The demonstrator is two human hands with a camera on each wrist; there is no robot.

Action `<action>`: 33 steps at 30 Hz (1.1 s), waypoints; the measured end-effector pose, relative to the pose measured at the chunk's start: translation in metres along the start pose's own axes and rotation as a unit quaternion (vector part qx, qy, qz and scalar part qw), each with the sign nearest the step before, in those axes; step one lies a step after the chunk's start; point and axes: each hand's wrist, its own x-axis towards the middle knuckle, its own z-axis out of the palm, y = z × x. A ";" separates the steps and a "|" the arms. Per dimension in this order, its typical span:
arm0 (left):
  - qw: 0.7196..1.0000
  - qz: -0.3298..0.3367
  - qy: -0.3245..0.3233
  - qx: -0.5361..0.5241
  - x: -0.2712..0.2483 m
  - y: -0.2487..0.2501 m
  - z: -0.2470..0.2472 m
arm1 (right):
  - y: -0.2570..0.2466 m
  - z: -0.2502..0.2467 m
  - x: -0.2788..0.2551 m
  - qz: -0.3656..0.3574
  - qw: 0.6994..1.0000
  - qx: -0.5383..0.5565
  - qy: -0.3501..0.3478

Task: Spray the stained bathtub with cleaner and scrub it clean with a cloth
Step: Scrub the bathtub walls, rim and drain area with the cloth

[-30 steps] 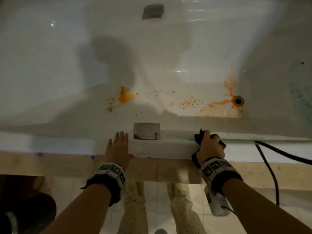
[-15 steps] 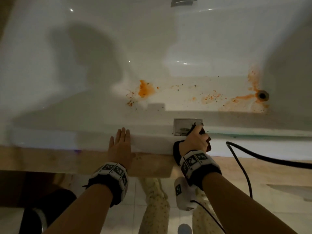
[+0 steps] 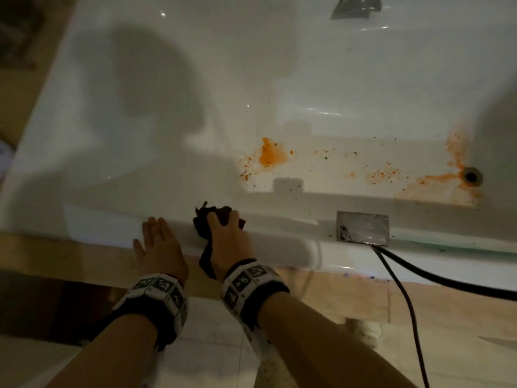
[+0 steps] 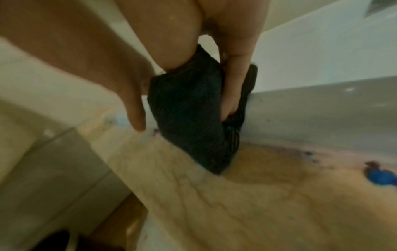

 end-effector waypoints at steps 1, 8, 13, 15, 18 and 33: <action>1.000 0.005 0.000 0.000 0.001 -0.002 0.002 | -0.005 0.008 0.004 -0.013 0.999 -0.020 -0.029; 0.996 0.087 -0.017 -0.024 -0.004 0.026 0.008 | 0.022 0.009 0.004 -0.030 0.985 -0.162 -0.055; 0.987 0.159 -0.006 -0.035 -0.017 0.053 0.007 | 0.075 -0.022 -0.031 -0.015 0.982 -0.182 -0.047; 0.979 0.201 0.011 -0.042 -0.022 0.067 0.007 | 0.101 -0.033 -0.046 0.003 0.982 -0.188 -0.033; 0.960 0.274 0.024 -0.046 -0.028 0.085 0.009 | 0.139 -0.046 -0.065 0.044 0.979 -0.198 -0.015; 0.909 0.401 0.041 -0.108 -0.079 0.184 0.027 | 0.339 -0.121 -0.164 0.077 0.957 -0.271 0.072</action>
